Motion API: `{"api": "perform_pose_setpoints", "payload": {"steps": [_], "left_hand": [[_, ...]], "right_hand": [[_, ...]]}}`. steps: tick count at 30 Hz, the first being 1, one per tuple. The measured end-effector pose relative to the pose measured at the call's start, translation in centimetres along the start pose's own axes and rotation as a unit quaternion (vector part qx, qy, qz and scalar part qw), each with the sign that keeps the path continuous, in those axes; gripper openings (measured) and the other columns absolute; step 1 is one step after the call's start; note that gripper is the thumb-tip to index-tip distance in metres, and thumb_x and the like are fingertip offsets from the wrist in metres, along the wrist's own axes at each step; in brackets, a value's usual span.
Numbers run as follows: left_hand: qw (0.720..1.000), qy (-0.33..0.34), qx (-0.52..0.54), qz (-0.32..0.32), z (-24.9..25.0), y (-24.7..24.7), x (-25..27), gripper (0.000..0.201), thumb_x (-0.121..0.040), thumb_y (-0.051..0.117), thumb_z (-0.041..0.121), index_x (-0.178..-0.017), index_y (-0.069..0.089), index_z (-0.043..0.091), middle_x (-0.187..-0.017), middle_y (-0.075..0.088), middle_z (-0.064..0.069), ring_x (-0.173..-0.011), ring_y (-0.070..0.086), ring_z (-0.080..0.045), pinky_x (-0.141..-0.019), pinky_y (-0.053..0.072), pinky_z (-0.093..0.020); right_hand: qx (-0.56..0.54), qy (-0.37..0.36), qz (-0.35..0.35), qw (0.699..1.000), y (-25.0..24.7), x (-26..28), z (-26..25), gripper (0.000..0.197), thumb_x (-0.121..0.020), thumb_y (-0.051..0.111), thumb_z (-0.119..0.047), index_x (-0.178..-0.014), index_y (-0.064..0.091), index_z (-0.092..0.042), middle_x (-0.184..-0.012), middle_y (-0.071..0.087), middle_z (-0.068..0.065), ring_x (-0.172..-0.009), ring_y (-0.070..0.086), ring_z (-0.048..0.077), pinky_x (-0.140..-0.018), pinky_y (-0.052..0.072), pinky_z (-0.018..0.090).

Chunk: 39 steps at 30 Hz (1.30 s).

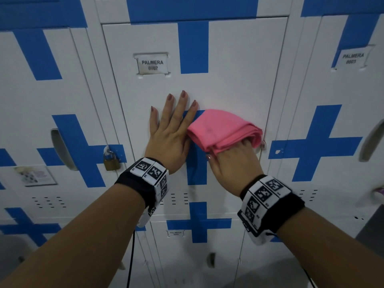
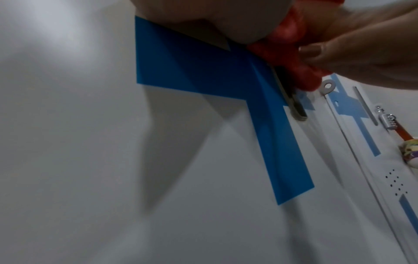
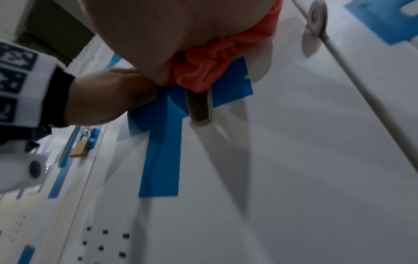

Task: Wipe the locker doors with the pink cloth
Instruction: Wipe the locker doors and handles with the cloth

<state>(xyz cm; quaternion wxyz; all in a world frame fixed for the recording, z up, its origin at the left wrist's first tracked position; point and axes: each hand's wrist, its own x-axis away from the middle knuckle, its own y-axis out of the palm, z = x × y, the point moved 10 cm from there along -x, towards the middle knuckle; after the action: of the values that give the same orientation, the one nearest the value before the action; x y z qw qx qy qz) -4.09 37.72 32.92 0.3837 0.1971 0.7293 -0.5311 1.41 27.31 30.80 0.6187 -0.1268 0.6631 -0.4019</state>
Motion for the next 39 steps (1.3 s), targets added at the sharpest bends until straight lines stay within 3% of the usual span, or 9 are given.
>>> {"api": "perform_pose_setpoints", "payload": {"steps": [3, 8, 11, 16, 23, 28, 32, 37, 39], "left_hand": [[1.0, 0.005, -0.009, -0.018, 0.0, 0.4, -0.1, 0.074, -0.094, 0.045, 0.031, -0.15, -0.003, 0.024, -0.155, -0.017, 0.003, -0.142, -0.023, -0.021, -0.111, -0.017, -0.049], [1.0, -0.009, -0.01, -0.002, 0.0, 0.1, -0.1, 0.064, -0.095, 0.036, 0.02, -0.15, 0.003, 0.025, -0.158, -0.009, 0.002, -0.143, -0.017, -0.019, -0.113, -0.012, -0.049], [1.0, -0.006, -0.011, -0.005, 0.0, 0.0, -0.1, 0.063, -0.096, 0.034, 0.021, -0.15, 0.003, 0.024, -0.158, -0.007, 0.0, -0.143, -0.018, -0.019, -0.113, -0.012, -0.049], [1.0, -0.007, -0.012, -0.002, 0.1, 0.0, 0.0, 0.063, -0.096, 0.034, 0.022, -0.151, 0.003, 0.024, -0.158, -0.007, 0.0, -0.143, -0.018, -0.018, -0.113, -0.012, -0.049], [1.0, -0.009, -0.018, 0.003, 0.0, 0.0, -0.1, 0.064, -0.096, 0.035, 0.022, -0.151, 0.003, 0.024, -0.158, -0.006, -0.001, -0.143, -0.017, -0.019, -0.113, -0.009, -0.051], [1.0, -0.013, -0.02, 0.003, 0.1, 0.0, 0.0, 0.063, -0.095, 0.036, 0.021, -0.151, 0.007, 0.022, -0.158, -0.005, -0.001, -0.145, -0.01, -0.025, -0.113, -0.007, -0.052], [1.0, -0.013, -0.019, 0.001, 0.0, 0.1, 0.0, 0.064, -0.095, 0.035, 0.022, -0.151, 0.004, 0.023, -0.156, -0.012, 0.003, -0.144, -0.016, -0.021, -0.113, -0.007, -0.052], [1.0, -0.011, -0.018, 0.003, 0.0, 0.2, -0.1, 0.064, -0.095, 0.035, 0.023, -0.15, 0.002, 0.024, -0.157, -0.011, 0.003, -0.143, -0.019, -0.018, -0.113, -0.01, -0.05], [1.0, -0.011, -0.018, 0.005, 0.0, 0.1, 0.0, 0.064, -0.095, 0.037, 0.022, -0.151, 0.005, 0.023, -0.158, -0.006, 0.0, -0.144, -0.014, -0.021, -0.113, -0.006, -0.052]], "right_hand": [[0.0, -0.023, -0.037, 0.999, 1.9, 1.2, -0.9, 0.011, -0.086, 0.051, -0.021, -0.081, 0.06, -0.02, -0.074, 0.06, 0.0, -0.067, 0.052, 0.024, -0.072, 0.043, 0.037], [0.008, -0.057, -0.136, 0.989, 8.2, 7.2, -1.3, 0.023, -0.081, 0.056, -0.016, -0.061, 0.053, -0.024, -0.057, 0.05, -0.01, -0.054, 0.04, 0.012, -0.062, 0.042, 0.028], [-0.004, -0.074, -0.138, 0.988, 9.4, 8.7, -1.1, 0.029, -0.078, 0.05, -0.011, -0.053, 0.044, -0.025, -0.051, 0.044, -0.011, -0.052, 0.029, 0.009, -0.057, 0.031, 0.023], [-0.009, -0.09, -0.169, 0.981, 10.9, 10.2, -1.0, 0.027, -0.058, 0.077, -0.013, -0.052, 0.054, -0.024, -0.051, 0.051, -0.012, -0.046, 0.045, 0.006, -0.057, 0.029, 0.018], [-0.013, -0.122, -0.179, 0.976, 10.6, 11.1, -1.7, 0.027, -0.06, 0.074, -0.013, -0.053, 0.051, -0.025, -0.051, 0.05, -0.012, -0.046, 0.045, 0.009, -0.054, 0.028, 0.021], [-0.019, -0.143, -0.184, 0.972, 10.5, 10.3, -2.7, 0.019, -0.069, 0.07, -0.016, -0.057, 0.057, -0.024, -0.058, 0.058, -0.009, -0.055, 0.054, 0.013, -0.06, 0.049, 0.027], [-0.029, -0.15, -0.175, 0.973, 10.2, 8.8, -4.4, 0.018, -0.078, 0.054, -0.019, -0.061, 0.06, -0.023, -0.061, 0.06, -0.007, -0.061, 0.055, 0.016, -0.066, 0.049, 0.032], [-0.017, -0.173, -0.214, 0.961, 10.9, 10.1, -4.5, 0.023, -0.051, 0.082, -0.025, -0.047, 0.059, -0.027, -0.048, 0.056, -0.014, -0.047, 0.052, 0.007, -0.056, 0.045, 0.018], [-0.019, -0.174, -0.214, 0.961, 11.1, 10.8, -4.1, 0.024, -0.049, 0.084, -0.028, -0.046, 0.06, -0.028, -0.048, 0.056, -0.016, -0.046, 0.051, 0.005, -0.056, 0.043, 0.015]]}}
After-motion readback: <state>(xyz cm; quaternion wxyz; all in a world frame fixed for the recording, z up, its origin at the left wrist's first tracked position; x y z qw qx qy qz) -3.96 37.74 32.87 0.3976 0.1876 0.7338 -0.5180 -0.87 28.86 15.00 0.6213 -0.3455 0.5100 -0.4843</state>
